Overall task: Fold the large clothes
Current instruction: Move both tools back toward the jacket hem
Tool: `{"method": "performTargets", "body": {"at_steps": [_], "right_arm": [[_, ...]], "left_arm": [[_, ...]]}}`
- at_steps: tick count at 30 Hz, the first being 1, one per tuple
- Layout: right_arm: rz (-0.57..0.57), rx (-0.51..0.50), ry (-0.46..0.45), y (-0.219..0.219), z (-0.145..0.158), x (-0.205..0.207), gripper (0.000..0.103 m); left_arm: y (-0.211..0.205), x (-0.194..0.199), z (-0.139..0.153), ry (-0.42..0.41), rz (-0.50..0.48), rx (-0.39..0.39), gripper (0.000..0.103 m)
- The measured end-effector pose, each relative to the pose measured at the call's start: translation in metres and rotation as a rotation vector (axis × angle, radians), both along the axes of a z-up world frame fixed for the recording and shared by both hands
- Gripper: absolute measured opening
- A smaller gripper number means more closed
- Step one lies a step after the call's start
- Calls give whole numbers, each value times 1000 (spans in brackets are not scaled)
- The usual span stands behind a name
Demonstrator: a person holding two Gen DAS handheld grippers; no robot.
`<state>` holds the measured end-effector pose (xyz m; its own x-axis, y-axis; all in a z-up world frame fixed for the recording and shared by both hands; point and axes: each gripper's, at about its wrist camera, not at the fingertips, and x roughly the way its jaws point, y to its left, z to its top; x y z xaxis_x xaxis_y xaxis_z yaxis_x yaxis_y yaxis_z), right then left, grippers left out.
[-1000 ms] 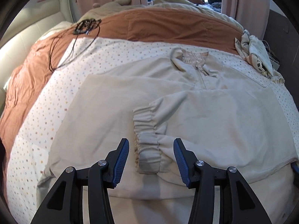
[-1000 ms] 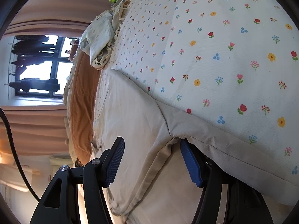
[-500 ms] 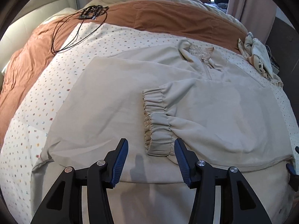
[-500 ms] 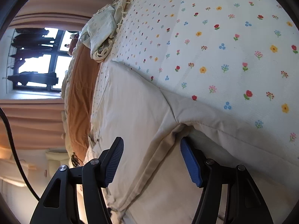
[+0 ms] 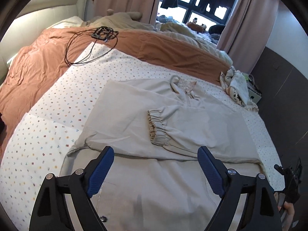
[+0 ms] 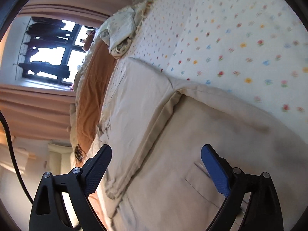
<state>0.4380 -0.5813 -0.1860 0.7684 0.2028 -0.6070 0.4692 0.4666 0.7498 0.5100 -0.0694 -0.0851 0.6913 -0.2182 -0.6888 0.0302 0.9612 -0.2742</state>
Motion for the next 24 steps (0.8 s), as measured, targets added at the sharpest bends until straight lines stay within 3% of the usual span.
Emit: {"method": "performTargets", "body": {"at_steps": [3, 10, 24], "right_arm": [[24, -61, -23, 13, 16, -27, 100], [60, -158, -11, 30, 34, -87, 100], [63, -295, -75, 30, 82, -183, 100]], "left_arm": [[16, -25, 14, -36, 8, -40, 101], [38, -77, 28, -69, 7, -54, 101], [85, -184, 33, -121, 60, -141, 102]]}}
